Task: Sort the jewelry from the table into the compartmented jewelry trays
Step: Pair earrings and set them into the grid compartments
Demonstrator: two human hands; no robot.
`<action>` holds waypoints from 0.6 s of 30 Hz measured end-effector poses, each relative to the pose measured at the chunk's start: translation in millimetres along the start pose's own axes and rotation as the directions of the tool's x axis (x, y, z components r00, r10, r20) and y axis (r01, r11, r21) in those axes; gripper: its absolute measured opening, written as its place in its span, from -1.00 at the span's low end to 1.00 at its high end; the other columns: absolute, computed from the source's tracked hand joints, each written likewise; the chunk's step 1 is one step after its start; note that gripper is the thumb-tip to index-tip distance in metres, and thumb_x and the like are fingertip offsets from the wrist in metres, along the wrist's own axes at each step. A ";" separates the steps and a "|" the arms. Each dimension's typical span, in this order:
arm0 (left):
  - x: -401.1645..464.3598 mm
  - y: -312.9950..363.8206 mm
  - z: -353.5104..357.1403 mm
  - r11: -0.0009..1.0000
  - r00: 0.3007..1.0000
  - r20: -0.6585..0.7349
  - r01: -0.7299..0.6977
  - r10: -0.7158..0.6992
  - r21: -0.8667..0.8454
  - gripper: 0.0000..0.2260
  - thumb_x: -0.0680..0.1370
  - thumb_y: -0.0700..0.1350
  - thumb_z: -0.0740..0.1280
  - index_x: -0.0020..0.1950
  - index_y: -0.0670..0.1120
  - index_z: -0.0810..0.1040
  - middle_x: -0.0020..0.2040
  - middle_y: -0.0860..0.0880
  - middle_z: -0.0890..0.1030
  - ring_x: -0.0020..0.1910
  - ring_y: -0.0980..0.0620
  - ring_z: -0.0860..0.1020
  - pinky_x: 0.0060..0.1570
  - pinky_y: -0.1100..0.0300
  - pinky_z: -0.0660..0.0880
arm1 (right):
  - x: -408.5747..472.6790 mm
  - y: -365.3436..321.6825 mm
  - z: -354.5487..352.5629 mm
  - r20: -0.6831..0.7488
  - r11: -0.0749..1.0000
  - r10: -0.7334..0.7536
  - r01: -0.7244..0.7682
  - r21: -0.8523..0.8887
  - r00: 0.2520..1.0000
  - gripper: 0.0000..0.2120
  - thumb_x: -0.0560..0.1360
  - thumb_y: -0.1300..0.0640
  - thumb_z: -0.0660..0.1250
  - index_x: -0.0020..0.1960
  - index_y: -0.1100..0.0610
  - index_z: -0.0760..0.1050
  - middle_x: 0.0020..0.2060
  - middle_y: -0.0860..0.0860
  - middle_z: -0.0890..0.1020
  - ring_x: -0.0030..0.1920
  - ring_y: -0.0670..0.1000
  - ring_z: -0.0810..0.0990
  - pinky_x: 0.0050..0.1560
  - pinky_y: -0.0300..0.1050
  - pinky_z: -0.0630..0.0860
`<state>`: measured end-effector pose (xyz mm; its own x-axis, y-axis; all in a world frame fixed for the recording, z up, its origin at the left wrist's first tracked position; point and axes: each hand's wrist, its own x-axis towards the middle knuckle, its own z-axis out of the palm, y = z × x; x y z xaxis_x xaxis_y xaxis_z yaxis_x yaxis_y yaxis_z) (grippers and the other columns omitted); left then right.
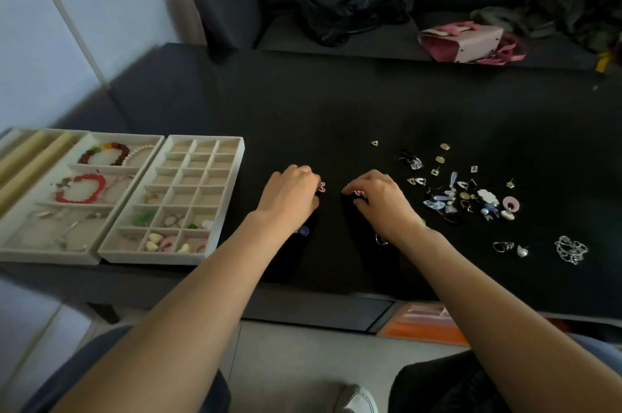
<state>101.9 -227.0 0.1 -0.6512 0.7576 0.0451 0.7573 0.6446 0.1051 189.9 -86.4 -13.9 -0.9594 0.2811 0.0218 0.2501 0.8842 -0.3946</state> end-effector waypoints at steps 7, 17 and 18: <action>4.3 -0.3 3.2 0.989 0.994 0.025 -0.113 0.111 0.099 -0.59 0.45 -0.16 0.45 0.25 -0.10 0.42 0.14 -0.07 0.46 0.10 -0.03 0.49 0.04 0.13 0.46 | 0.9 -3.7 -1.1 -0.087 0.978 0.016 0.003 0.207 0.996 -0.74 0.55 0.31 0.24 0.18 0.11 0.55 0.07 0.03 0.57 0.01 -0.10 0.54 -0.12 -0.47 0.40; -2.0 -21.3 -0.3 0.906 0.979 -0.166 0.034 -0.114 -0.423 -0.92 0.53 -0.15 0.36 0.00 -0.10 0.59 -0.08 0.03 0.48 -0.12 0.11 0.54 -0.09 0.30 0.46 | -1.9 -36.5 -10.3 0.295 0.304 0.337 -0.400 0.865 0.894 -0.84 0.55 0.32 0.22 0.03 0.14 0.53 -0.12 0.08 0.59 -0.15 -0.03 0.60 -0.16 -0.19 0.59; -3.1 -23.6 -2.7 0.888 0.974 -0.194 0.019 -0.121 -0.460 -0.94 0.52 -0.16 0.36 -0.03 -0.09 0.60 -0.11 0.05 0.48 -0.17 0.16 0.52 -0.15 0.39 0.42 | -0.7 -40.6 -13.0 0.330 0.184 0.330 -0.403 0.897 0.885 -0.82 0.56 0.32 0.20 0.08 0.15 0.51 -0.11 0.09 0.57 -0.15 -0.01 0.59 -0.14 -0.15 0.59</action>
<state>85.9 -244.8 0.2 -0.7353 0.6397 0.2238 0.6369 0.5393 0.5509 182.1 -117.7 14.1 -0.8091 0.4173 -0.4137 0.3155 -0.2854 -0.9050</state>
